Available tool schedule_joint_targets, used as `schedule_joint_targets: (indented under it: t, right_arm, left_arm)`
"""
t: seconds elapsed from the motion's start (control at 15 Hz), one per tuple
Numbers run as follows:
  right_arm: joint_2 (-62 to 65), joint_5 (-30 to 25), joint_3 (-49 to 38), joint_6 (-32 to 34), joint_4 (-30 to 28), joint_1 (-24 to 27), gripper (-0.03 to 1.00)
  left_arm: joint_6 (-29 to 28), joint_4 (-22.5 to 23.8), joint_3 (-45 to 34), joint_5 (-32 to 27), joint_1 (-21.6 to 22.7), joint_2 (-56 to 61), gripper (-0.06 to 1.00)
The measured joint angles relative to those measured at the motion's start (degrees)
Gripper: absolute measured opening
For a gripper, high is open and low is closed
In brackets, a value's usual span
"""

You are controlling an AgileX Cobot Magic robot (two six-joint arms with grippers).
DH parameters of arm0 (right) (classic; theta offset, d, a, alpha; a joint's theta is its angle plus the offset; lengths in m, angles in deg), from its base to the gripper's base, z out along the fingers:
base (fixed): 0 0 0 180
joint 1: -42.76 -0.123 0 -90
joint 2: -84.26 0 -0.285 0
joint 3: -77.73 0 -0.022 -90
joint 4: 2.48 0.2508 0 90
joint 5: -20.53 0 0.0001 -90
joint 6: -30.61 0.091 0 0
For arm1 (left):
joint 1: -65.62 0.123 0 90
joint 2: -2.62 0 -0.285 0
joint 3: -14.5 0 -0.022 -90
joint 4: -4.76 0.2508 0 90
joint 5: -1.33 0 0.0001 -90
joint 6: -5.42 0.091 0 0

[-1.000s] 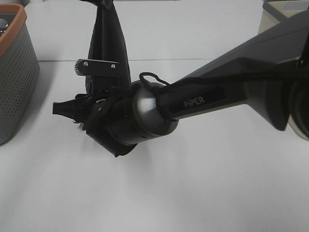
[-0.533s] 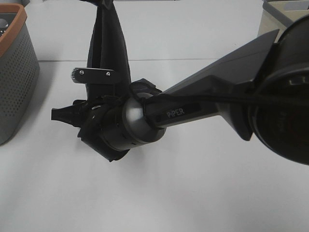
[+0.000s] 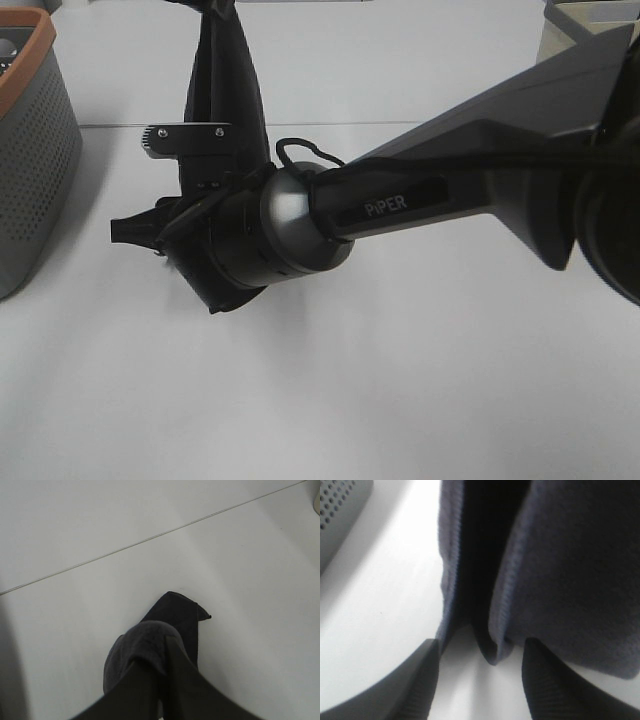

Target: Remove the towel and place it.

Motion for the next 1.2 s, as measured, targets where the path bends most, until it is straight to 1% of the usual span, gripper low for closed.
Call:
schedule_joint_targets:
  t: [0.07, 0.27, 0.6, 0.8, 1.0, 1.07, 1.13, 1.2]
  right_arm:
    - [0.0, 0.0, 0.0, -0.97, 2.81, 0.0, 0.52]
    - [0.0, -0.63, 0.0, -4.24, 5.84, 0.0, 0.48]
    - [0.0, -0.06, 0.0, -2.29, 5.39, 1.38, 0.42]
    - [-0.06, 0.8, 0.0, 1.26, 3.21, 1.55, 0.41]
    - [-0.46, 0.86, 0.0, 8.37, -2.75, 1.55, 0.41]
    - [-1.78, 0.92, 0.0, 11.63, -4.7, 1.55, 0.41]
    - [-1.78, 0.92, 0.0, 11.63, -4.7, 1.55, 0.41]
    - [-3.04, 0.8, 0.0, 14.21, -4.98, 1.55, 0.41]
  left_arm:
    - [0.0, 0.0, 0.0, 0.0, 0.0, 0.0, 0.0]
    - [0.0, 0.0, 0.0, 0.0, 0.0, 0.0, 0.0]
    - [0.0, 0.0, 0.0, 0.0, 0.0, 0.0, 0.0]
    - [0.0, 0.0, 0.0, 0.0, 0.0, 0.0, 0.0]
    - [0.0, 0.0, 0.0, 0.0, 0.0, 0.0, 0.0]
    - [0.0, 0.0, 0.0, 0.0, 0.0, 0.0, 0.0]
    - [0.0, 0.0, 0.0, 0.0, 0.0, 0.0, 0.0]
    - [0.0, 0.0, 0.0, 0.0, 0.0, 0.0, 0.0]
